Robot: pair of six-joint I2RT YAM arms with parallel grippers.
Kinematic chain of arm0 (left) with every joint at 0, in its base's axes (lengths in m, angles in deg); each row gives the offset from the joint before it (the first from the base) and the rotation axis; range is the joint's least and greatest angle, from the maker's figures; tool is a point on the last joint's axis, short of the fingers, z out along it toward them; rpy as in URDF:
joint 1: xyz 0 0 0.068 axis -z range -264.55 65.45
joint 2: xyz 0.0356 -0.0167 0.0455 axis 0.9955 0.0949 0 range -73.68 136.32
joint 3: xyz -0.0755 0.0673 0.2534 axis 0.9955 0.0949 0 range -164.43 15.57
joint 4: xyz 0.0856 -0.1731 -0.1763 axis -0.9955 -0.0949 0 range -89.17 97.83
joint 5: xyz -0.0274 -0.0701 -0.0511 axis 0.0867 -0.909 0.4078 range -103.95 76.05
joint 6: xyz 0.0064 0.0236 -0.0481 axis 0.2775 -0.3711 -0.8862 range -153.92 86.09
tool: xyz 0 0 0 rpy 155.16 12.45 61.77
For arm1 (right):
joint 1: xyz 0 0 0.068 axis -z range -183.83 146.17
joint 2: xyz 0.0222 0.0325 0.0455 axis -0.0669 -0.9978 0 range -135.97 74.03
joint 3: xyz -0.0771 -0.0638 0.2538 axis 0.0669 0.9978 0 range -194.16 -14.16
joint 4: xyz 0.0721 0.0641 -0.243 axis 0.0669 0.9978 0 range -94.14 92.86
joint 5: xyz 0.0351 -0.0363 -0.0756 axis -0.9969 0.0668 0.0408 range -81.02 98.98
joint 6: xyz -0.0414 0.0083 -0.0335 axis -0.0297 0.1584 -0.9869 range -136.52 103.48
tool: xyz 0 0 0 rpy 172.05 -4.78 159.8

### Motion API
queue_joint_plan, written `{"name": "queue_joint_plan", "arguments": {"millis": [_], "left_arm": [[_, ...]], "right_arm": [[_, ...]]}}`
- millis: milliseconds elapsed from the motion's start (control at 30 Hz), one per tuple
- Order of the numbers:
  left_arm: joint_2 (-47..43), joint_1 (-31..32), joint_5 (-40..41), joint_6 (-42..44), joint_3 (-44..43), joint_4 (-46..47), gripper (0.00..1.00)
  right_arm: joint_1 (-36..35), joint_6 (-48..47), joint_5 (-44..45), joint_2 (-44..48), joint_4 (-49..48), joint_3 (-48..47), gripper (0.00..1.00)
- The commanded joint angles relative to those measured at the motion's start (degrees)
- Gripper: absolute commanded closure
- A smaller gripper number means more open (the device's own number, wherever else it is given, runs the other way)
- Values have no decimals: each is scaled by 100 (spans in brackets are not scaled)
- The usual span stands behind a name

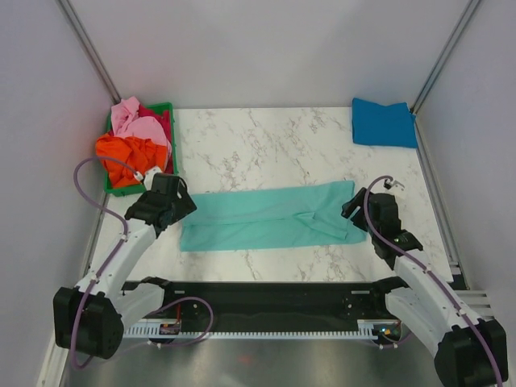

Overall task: Fold and stack the t-shirts
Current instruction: Fold the tshirt

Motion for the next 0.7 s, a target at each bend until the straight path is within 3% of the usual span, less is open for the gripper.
{"name": "queue_joint_plan", "arguments": {"millis": [0,133,433,533,667], "left_arm": [[-45,18,-356,101,155,720,19],[464,369,-657,364,-81,1389,21],[3487,730,-1105,857,-1533,1391,22],[3919,801,-1167,822,-1489,1391,22],[3850,862,-1281,769,-1156,1408,23]], "right_arm": [[-45,5,-900,-553,-787,-255,25],[-369,136,-852,-1425,-614,-580,27],[-828,462,-52,-3016,-306,-1089,22],[-819,427,62,-3771,-367,-1413,21],[-784,286,72,-5026,-403,-2187,20]]}}
